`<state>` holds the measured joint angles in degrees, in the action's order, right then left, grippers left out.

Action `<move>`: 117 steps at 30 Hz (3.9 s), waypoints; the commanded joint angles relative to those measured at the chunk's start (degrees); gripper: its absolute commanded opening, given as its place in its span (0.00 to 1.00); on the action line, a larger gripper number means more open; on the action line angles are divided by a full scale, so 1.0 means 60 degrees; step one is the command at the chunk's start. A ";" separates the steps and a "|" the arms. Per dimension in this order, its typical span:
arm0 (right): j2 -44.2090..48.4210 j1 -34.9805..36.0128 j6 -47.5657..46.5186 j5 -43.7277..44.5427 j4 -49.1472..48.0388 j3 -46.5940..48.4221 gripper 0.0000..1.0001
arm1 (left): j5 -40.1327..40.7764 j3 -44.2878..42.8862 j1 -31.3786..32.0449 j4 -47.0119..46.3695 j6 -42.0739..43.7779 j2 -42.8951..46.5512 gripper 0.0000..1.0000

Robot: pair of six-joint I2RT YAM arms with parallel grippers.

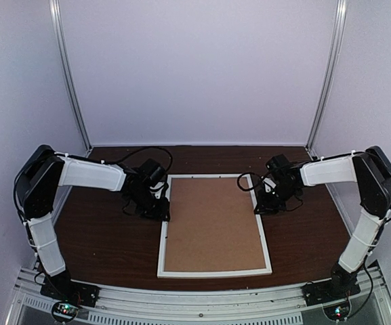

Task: Put the photo into the frame
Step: Press the fastener onto the backboard, then place the photo frame at the center of the board, then press the fastener onto the backboard.

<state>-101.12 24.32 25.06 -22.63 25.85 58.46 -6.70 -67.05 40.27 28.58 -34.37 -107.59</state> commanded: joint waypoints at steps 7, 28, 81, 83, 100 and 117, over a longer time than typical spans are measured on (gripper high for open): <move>0.0701 0.0193 0.0231 -0.0138 0.0103 -0.0026 0.22 | -0.0364 0.0203 -0.0047 -0.0572 -0.0330 -0.0197 0.31; -0.0328 -0.0286 -0.0865 0.1903 0.1933 0.2605 0.50 | -0.0294 0.1049 0.0367 -0.1403 -0.1047 0.0288 0.11; 0.4387 0.3234 0.2922 0.1244 0.1950 -0.3460 0.47 | 0.1728 0.1300 0.1418 -0.1081 -0.1739 0.1222 0.07; 0.4219 0.3270 0.2903 0.1300 0.1918 -0.3410 0.48 | 0.1732 0.1323 0.1418 -0.1073 -0.1723 0.1243 0.07; 0.3535 0.3350 0.2877 0.1325 0.1646 -0.3210 0.47 | 0.1759 0.1402 0.1418 -0.1135 -0.1731 0.1247 0.06; 0.2704 0.4030 0.3293 0.1271 0.0920 -0.3019 0.46 | 0.1775 0.1565 0.1534 -0.1272 -0.1873 0.1220 0.05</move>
<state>-81.34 46.98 43.99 -15.79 36.99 41.06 5.87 -58.43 48.31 21.50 -45.98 -101.67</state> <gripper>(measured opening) 0.458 0.133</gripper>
